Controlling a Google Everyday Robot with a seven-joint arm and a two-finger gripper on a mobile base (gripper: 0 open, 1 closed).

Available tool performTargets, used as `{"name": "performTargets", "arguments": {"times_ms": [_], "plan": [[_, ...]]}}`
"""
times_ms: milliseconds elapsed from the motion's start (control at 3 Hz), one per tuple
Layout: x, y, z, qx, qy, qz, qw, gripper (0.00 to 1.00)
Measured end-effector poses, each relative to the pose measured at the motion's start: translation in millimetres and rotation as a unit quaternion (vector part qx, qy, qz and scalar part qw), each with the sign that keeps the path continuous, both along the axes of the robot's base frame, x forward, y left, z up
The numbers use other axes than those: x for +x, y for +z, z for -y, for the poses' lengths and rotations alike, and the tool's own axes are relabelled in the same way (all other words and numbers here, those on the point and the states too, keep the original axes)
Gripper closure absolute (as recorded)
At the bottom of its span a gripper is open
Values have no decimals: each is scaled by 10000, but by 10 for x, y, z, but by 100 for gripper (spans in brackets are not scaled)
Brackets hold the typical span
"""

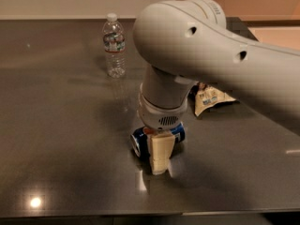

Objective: Place pepsi can upright

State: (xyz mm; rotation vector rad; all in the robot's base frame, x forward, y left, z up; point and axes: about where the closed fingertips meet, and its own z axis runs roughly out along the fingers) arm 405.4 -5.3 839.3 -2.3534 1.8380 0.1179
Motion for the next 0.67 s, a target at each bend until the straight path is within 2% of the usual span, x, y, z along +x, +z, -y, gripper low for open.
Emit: {"name": "performTargets", "arguments": {"times_ms": [333, 667], "plan": [[-35, -42, -23, -188, 139, 32, 9997, 42], [-11, 13, -30, -226, 191, 24, 9996, 65]]}}
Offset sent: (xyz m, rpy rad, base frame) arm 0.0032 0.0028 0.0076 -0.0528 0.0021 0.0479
